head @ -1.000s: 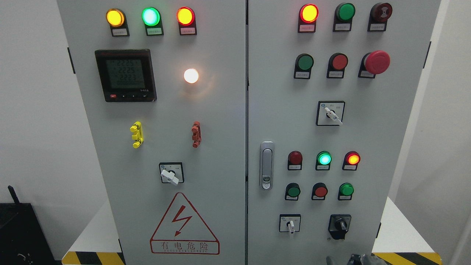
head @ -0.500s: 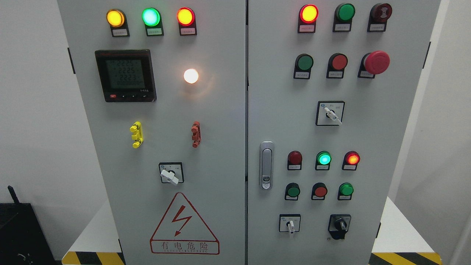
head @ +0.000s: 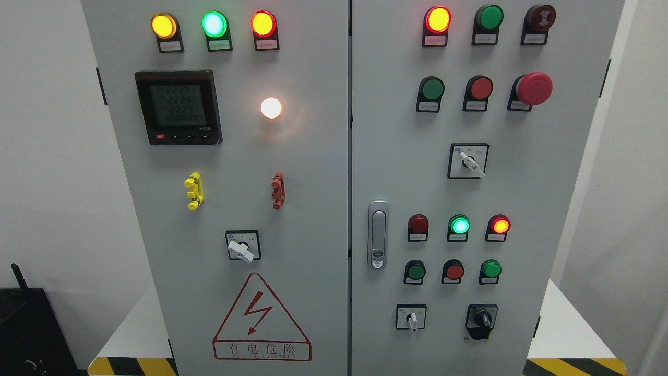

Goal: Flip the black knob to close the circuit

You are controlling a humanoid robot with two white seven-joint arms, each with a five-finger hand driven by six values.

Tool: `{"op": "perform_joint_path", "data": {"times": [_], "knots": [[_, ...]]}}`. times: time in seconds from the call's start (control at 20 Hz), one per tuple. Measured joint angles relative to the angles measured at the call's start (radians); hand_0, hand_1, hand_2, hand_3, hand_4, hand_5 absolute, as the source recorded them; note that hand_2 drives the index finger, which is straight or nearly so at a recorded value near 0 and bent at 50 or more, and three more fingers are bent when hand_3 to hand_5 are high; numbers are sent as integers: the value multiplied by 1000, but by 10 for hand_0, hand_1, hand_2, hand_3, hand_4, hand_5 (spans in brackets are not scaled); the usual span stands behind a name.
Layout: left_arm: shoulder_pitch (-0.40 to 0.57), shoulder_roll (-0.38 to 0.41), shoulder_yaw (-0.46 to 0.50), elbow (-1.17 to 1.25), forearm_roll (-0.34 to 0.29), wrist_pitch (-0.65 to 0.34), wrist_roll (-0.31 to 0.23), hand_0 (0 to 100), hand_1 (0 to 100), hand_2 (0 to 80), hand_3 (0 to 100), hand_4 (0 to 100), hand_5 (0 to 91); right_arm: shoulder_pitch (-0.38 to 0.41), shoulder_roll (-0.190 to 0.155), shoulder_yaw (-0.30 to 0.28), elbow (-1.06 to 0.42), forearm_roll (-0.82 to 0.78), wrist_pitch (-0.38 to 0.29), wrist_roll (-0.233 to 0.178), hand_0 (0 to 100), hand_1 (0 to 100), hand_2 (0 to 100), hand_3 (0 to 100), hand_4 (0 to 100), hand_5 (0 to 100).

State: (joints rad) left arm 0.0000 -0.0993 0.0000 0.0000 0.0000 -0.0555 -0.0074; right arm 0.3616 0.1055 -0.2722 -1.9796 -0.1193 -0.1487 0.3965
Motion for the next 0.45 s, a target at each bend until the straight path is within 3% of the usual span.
{"op": "perform_joint_path", "data": {"times": [0.45], "knots": [[0, 0, 0, 0, 0, 0, 0, 0, 0, 0, 49, 27, 0, 51, 1, 0, 9, -33, -62, 43, 0, 0, 47, 126, 116, 3]]}}
